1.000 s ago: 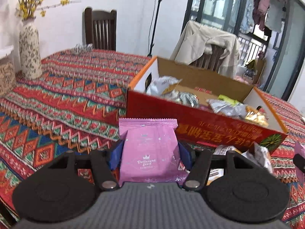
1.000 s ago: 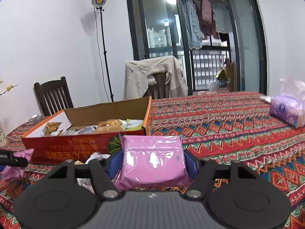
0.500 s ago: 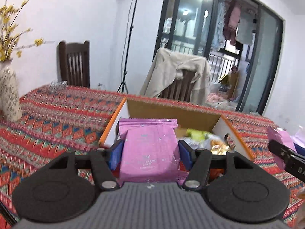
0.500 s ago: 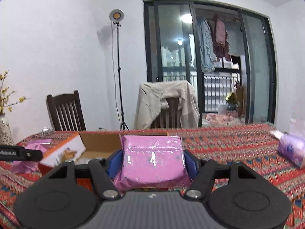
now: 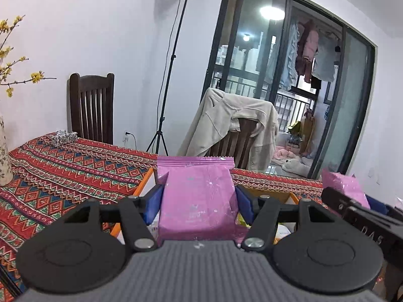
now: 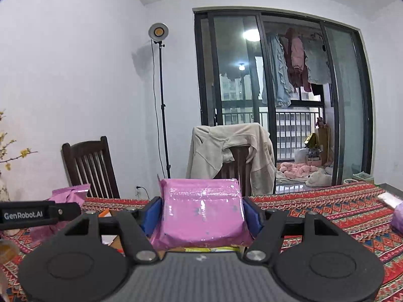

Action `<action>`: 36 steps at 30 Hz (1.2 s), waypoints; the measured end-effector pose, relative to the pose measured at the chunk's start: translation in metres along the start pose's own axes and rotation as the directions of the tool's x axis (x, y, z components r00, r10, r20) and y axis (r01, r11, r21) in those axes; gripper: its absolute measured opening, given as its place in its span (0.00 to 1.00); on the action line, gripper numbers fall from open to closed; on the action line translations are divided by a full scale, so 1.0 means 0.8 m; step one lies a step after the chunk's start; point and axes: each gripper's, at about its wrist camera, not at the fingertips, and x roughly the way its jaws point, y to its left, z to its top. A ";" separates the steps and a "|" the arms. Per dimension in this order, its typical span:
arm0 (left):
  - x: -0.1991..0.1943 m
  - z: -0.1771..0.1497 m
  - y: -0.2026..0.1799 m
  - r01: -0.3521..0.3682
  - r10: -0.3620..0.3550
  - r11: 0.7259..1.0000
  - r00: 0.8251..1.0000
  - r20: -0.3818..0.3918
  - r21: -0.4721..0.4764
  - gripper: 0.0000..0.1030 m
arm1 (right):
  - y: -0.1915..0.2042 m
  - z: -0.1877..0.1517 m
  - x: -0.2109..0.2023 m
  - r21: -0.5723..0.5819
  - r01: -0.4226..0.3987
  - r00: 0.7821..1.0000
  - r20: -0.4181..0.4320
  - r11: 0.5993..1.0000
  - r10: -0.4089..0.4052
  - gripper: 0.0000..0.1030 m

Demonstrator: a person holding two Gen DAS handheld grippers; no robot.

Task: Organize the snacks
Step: 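Carry the pink bag and pink packet into the orange box and open both grippers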

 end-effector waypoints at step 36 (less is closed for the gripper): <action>0.059 -0.055 0.023 -0.110 0.109 0.994 0.992 0.064 0.017 1.00 | -0.013 -0.071 0.059 -0.005 -0.018 0.995 -0.094 1.000 0.018 1.00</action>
